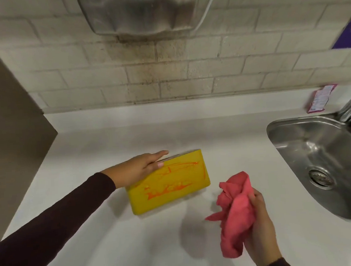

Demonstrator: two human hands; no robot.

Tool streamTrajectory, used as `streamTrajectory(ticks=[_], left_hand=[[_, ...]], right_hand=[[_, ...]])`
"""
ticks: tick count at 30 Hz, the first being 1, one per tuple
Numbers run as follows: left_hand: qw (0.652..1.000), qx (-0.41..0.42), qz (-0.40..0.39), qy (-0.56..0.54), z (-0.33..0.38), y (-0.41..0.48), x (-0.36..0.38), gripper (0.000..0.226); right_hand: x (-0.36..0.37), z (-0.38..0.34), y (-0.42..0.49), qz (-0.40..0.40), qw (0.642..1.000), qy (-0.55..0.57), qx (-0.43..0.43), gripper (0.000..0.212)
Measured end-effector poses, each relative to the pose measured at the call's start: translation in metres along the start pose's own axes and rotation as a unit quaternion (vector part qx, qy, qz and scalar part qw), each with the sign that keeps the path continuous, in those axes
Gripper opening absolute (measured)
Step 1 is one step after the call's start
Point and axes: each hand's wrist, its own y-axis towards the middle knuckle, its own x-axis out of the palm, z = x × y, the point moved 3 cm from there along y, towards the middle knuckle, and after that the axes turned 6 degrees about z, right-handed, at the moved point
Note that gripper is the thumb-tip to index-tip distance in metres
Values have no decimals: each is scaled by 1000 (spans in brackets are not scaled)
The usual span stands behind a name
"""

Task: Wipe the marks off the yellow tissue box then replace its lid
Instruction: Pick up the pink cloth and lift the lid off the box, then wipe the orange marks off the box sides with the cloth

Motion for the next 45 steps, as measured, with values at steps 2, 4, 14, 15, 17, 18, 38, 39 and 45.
streamTrajectory(ticks=[2, 4, 14, 15, 17, 18, 38, 39, 45], left_hand=[[1000, 6, -21, -21, 11, -9, 9, 44], [999, 6, -29, -17, 18, -15, 16, 39], [993, -23, -32, -107, 34, -18, 20, 32], [994, -29, -27, -107, 33, -18, 20, 33], [994, -35, -21, -103, 31, -18, 21, 35], [994, -38, -21, -103, 30, -18, 23, 36], [990, -38, -21, -132, 35, -21, 26, 34], [990, -40, -21, -131, 35, -21, 26, 34], [989, -39, -22, -140, 34, -21, 24, 34]], right_hand=[[-3, -8, -10, 43, 995, -84, -39, 13], [-3, -13, -16, 81, 969, -201, -121, 9], [47, -34, 25, 48, 858, -402, -315, 28], [52, -31, 28, 42, 832, -443, -332, 28], [57, -22, 31, 41, 792, -495, -354, 27], [59, -18, 32, 39, 783, -505, -360, 27], [63, -11, 30, -12, 785, -499, -367, 29], [61, -10, 26, -30, 765, -516, -384, 29], [37, -11, 26, -6, 831, -467, -301, 21]])
